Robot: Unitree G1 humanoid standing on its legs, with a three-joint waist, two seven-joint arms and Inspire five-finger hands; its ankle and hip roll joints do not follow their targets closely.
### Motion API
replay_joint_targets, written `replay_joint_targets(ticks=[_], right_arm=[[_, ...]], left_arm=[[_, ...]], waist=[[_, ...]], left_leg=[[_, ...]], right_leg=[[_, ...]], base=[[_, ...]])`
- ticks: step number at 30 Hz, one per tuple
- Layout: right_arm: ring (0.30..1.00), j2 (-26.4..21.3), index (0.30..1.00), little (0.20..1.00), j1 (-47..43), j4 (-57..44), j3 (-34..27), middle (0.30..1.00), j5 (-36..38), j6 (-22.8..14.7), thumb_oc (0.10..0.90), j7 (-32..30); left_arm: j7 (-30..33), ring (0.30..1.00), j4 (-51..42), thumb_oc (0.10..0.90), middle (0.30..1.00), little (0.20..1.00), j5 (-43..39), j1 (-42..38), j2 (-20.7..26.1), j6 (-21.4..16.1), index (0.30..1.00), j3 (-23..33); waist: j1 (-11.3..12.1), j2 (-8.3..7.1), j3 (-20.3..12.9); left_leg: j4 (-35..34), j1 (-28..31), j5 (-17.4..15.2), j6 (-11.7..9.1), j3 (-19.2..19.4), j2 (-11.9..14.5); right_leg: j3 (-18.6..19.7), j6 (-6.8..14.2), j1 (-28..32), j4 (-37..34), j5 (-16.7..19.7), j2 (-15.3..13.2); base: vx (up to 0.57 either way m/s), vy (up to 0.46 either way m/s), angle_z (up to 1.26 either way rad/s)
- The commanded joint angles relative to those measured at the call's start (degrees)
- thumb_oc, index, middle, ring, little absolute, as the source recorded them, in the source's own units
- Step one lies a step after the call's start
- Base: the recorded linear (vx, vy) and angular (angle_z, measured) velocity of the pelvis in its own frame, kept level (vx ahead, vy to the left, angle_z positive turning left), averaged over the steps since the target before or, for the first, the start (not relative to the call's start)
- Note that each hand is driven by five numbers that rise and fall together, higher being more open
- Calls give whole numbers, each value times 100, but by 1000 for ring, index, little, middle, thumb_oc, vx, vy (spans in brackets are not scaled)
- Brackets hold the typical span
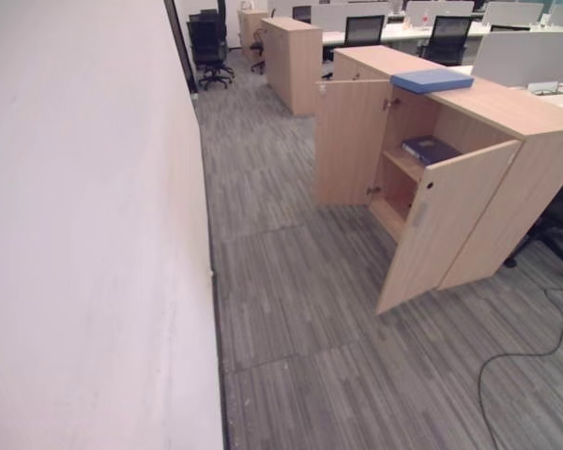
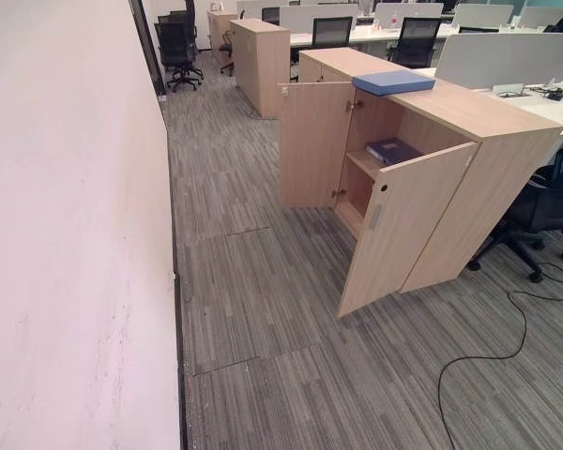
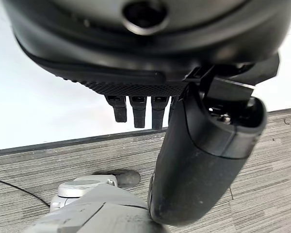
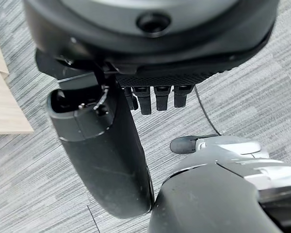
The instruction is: Put the empty folder in the office cabinet
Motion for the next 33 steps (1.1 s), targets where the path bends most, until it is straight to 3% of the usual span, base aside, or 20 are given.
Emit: replay_joint_targets(ticks=[1,2,6,7,9,12,13,14,15,17,19,24,25,29,33], right_arm=[[900,-93,900,900,-418,288,92,900,70,-10,800,12],[900,-104,900,900,-435,287,107,900,64,-13,800,7],[900,-156,900,900,-519,327,139,900,154,27,800,105],[900,-208,900,900,-555,372,143,900,235,78,800,161],[900,-277,900,900,-592,427,129,900,296,110,800,194],[900,-325,900,900,-582,421,153,900,257,148,800,244],[900,-339,900,900,-560,434,188,900,167,161,800,260],[900,-362,900,900,-517,495,260,900,-42,183,800,265],[900,-362,900,900,-517,495,261,900,-42,183,800,265],[900,-389,900,900,-503,537,228,900,-116,198,800,224],[900,-351,900,900,-461,557,121,900,-71,195,800,216],[900,-226,900,900,-345,658,-144,900,155,168,800,241],[900,-214,900,900,-321,777,-207,900,51,209,800,253],[900,-177,900,900,-336,711,-137,900,-154,237,800,340],[900,-197,900,900,-471,459,-94,900,-154,207,800,338]], left_arm=[[78,900,389,800,900,900,60,-284,-17,14,900,-7],[88,900,369,800,900,900,48,-310,-11,18,900,-17],[118,900,275,800,900,900,61,-451,-6,-1,900,-141],[145,900,128,800,900,900,33,-511,-23,-11,900,-196],[201,900,56,800,900,900,42,-548,-32,-53,900,-248],[261,900,-34,800,900,900,195,-525,13,-65,900,-301],[294,900,-58,800,900,900,299,-501,51,-67,900,-312],[322,900,-93,800,900,900,362,-438,79,-57,900,-289],[322,900,-93,800,900,900,362,-438,79,-57,900,-289],[363,900,-63,800,900,900,303,-409,52,-56,900,-222],[383,900,23,800,900,900,319,-375,16,-40,900,-163],[412,900,129,800,900,900,232,-189,-11,-65,900,61],[416,900,167,800,900,900,255,-132,12,-72,900,116],[433,900,82,800,900,900,287,-137,121,-106,900,124],[457,900,-68,800,900,900,312,-157,181,-101,900,79]], waist=[[-69,-182,117],[-60,-201,156],[-28,-280,401],[30,-252,600],[57,-221,747],[128,-287,745],[154,-292,715],[212,-190,666],[212,-194,672],[239,-125,660],[213,-85,625],[261,-17,360],[309,-51,266],[400,-115,152],[455,-85,122]], left_leg=[[-20,328,-628,-56,211,18],[-2,327,-578,-66,225,47],[1430,-365,-919,-166,358,100],[2650,-980,-688,-219,394,236],[3381,-1396,-309,-327,377,338],[2712,-1851,-89,-229,473,339],[2233,-1823,-19,-232,449,358],[874,-1696,552,-344,384,397],[853,-1679,563,-344,386,393],[-15,-1791,736,-421,438,477],[-20,-1833,596,-448,577,567],[-20,-1715,870,-487,693,621],[-20,-1592,784,-385,714,488],[-20,-1313,476,-93,871,132],[-20,-1044,123,198,910,-303]], right_leg=[[-247,303,2,33,-174,-26],[-252,272,9,33,-185,-12],[-295,106,-112,394,-394,-62],[-379,-40,-68,546,-530,-49],[-382,-155,37,656,-725,-9],[-383,-138,20,637,-734,-131],[-378,-103,62,567,-736,-152],[-408,-42,216,440,-750,-91],[-408,-42,224,439,-750,-94],[-439,6,354,366,-784,-67],[-429,66,521,253,-761,-7],[-181,197,653,33,-826,-30],[-160,367,758,33,-846,-288],[-187,693,644,504,-784,-879],[-369,925,184,1648,-69,-1428]], base=[[24,-81,0],[-25,-84,1],[-60,-106,6],[-55,-163,23],[22,-105,32],[81,1,14],[260,65,-9],[217,57,-4],[236,77,13],[177,74,23],[259,91,13],[341,199,-27],[386,301,-64],[335,333,-51],[196,307,2]])
